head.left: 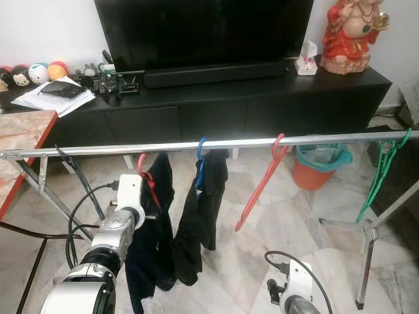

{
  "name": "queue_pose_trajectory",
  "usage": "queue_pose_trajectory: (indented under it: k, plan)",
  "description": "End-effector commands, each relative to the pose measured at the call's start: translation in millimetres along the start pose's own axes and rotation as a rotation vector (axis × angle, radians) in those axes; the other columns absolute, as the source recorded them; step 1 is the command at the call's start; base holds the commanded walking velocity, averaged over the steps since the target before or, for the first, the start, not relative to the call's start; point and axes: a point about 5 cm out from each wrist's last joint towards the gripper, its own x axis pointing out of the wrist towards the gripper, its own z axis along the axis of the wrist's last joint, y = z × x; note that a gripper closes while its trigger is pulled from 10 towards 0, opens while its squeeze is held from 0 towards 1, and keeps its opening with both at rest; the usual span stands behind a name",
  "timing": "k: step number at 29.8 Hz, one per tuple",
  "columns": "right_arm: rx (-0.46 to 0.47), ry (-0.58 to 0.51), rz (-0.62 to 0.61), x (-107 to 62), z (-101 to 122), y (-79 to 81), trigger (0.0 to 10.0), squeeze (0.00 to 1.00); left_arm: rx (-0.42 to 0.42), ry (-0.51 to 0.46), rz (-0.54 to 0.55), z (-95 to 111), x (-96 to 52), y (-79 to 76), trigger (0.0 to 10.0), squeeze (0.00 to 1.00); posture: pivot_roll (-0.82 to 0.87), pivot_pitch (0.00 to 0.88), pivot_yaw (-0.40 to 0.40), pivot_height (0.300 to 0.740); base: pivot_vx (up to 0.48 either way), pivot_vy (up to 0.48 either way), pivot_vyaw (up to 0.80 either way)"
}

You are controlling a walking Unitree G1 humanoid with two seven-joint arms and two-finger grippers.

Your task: Hang hanger

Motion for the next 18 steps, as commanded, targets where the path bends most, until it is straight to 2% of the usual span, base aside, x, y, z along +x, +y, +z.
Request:
queue_pose_trajectory:
  k: [1, 4, 6, 7, 9, 11, 13, 18]
  plan:
    - [0.003, -0.003, 0.004, 0.4, 2, 1.9, 10.0, 0.0, 0.021, -0.027, 0.0, 8, 1.0, 2.1, 10.0, 0.0, 0.05, 0.0, 0.045, 0.74, 0.0, 0.0, 0.0]
    - [0.004, -0.005, 0.004, 0.4, 2, 1.9, 10.0, 0.0, -0.01, -0.078, -0.003, 13, 0.8, 1.4, 10.0, 0.0, 0.05, 0.0, 0.054, 0.74, 0.0, 0.0, 0.0]
    - [0.009, -0.006, 0.003, 0.2, 1, 2.6, 10.0, 0.0, -0.042, -0.157, -0.015, 23, -0.3, 1.7, 10.0, 0.0, 0.05, 0.0, 0.064, 0.74, 0.0, 0.0, 0.0]
    - [0.009, -0.006, 0.003, 0.2, 1, 2.6, 10.0, 0.0, -0.042, -0.157, -0.015, 23, -0.3, 1.7, 10.0, 0.0, 0.05, 0.0, 0.064, 0.74, 0.0, 0.0, 0.0]
    - [0.013, -0.005, 0.005, 0.0, 0, 4.0, 10.0, 0.0, -0.035, -0.22, -0.022, 31, -1.9, 3.7, 10.0, 0.0, 0.06, 0.0, 0.068, 0.74, 0.0, 0.0, 0.0]
    - [0.013, -0.005, 0.005, 0.0, 0, 4.0, 10.0, 0.0, -0.035, -0.22, -0.022, 31, -1.9, 3.7, 10.0, 0.0, 0.06, 0.0, 0.068, 0.74, 0.0, 0.0, 0.0]
    - [0.02, 0.001, 0.008, -0.4, -3, 6.1, 10.0, 0.0, -0.023, -0.265, -0.036, 42, -2.8, 5.3, 10.0, 0.0, 0.06, 0.0, 0.077, 0.74, 0.0, 0.0, 0.0]
    - [0.031, 0.008, 0.01, -1.1, -7, 7.7, 10.0, 0.0, 0.001, -0.279, -0.051, 54, 0.1, 2.1, 10.0, 0.0, 0.05, 0.0, 0.087, 0.74, 0.0, 0.0, 0.0]
